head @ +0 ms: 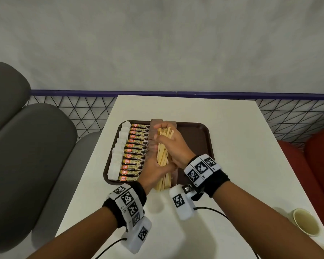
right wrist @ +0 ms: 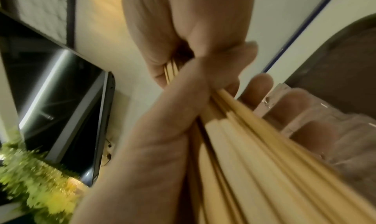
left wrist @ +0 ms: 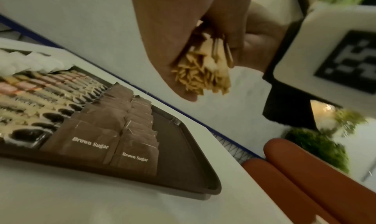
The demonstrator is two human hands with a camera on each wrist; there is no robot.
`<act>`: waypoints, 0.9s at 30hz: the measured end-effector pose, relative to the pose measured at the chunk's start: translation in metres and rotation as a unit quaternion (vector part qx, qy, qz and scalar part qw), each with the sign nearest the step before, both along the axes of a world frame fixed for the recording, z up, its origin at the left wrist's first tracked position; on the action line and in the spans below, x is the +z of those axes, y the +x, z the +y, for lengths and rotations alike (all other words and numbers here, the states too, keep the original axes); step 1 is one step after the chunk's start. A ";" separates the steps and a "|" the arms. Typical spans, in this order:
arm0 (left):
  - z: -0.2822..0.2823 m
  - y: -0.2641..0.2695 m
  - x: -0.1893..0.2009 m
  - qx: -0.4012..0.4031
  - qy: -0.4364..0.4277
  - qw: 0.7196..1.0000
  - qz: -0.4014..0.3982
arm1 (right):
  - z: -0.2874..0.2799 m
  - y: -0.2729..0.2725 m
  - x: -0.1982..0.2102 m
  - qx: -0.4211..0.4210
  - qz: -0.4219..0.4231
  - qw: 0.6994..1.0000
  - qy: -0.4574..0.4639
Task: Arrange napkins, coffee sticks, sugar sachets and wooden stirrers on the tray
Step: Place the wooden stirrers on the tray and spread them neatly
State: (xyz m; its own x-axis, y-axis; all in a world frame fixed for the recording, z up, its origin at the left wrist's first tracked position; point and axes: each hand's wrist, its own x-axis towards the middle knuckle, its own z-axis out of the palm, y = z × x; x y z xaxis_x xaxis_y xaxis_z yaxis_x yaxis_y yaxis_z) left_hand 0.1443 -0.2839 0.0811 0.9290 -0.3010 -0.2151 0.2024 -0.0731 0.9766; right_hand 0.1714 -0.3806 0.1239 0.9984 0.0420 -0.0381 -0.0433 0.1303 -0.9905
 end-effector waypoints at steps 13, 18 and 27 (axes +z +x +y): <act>0.001 0.000 0.014 -0.075 -0.047 0.993 0.081 | -0.022 0.019 0.018 -0.001 -0.028 0.989 -0.145; -0.001 -0.006 0.012 -0.080 -0.060 0.990 0.102 | -0.022 0.018 0.022 0.154 -0.032 0.921 -0.357; -0.006 -0.001 0.013 -0.021 -0.056 0.995 0.082 | -0.028 0.017 0.012 0.059 -0.026 0.974 -0.217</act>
